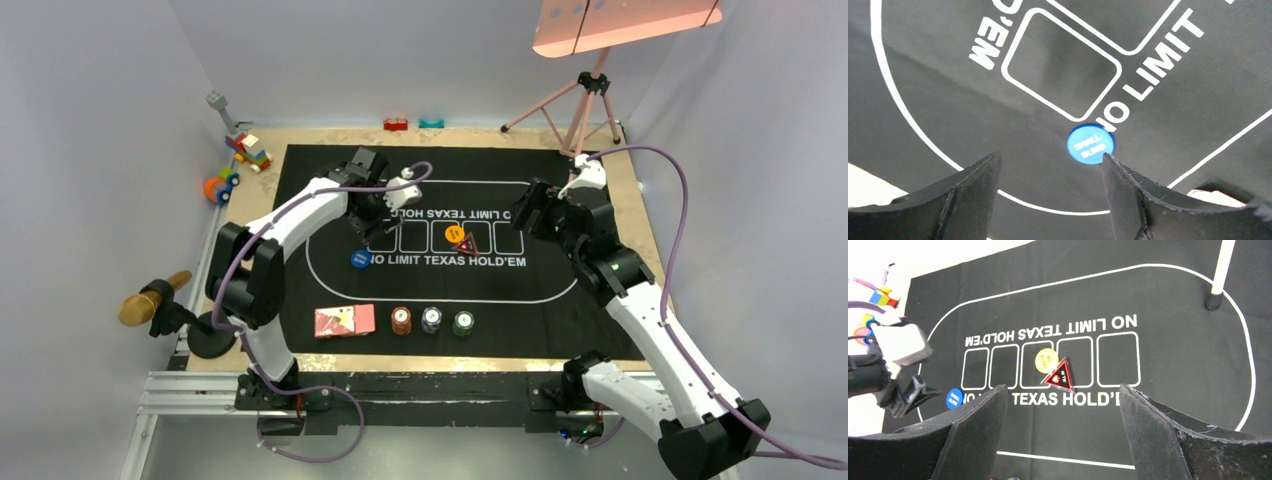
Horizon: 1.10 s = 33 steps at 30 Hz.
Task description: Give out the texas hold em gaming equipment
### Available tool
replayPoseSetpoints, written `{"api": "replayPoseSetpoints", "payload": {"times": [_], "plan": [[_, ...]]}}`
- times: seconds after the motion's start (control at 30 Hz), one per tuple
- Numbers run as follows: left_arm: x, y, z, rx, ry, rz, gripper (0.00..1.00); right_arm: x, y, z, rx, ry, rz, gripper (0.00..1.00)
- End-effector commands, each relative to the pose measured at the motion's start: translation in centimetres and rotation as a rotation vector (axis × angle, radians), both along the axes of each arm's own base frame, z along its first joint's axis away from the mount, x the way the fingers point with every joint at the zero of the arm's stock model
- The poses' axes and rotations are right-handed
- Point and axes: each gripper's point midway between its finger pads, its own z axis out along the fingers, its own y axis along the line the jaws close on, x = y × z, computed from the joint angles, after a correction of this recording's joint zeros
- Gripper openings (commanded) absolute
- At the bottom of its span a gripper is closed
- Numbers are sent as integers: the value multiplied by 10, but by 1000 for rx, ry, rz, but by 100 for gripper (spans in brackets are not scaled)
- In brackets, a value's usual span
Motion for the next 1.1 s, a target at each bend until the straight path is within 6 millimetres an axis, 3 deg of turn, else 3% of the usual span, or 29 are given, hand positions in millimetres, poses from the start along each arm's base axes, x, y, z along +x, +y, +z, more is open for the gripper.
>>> {"api": "replayPoseSetpoints", "payload": {"times": [0.0,0.07,0.2,0.47,0.73,0.87,1.07], "plan": [[-18,-5,-44,16,140,-26,82,2,-2,20,29,-56,-14,86],[-20,-1,-54,36,142,-41,88,1,-2,20,30,-58,-15,86],[-22,-4,-58,28,145,-56,94,2,-3,18,28,-55,-16,86],[-32,-9,-76,85,150,-89,94,2,-2,18,32,-56,-18,86],[-34,-9,-74,90,175,-73,62,1,-5,20,29,-64,-26,86],[-35,-1,-69,107,155,-70,39,0,-6,19,27,-63,-29,86],[-26,18,-65,179,98,-66,34,-1,-5,20,34,-67,-27,86]]}}
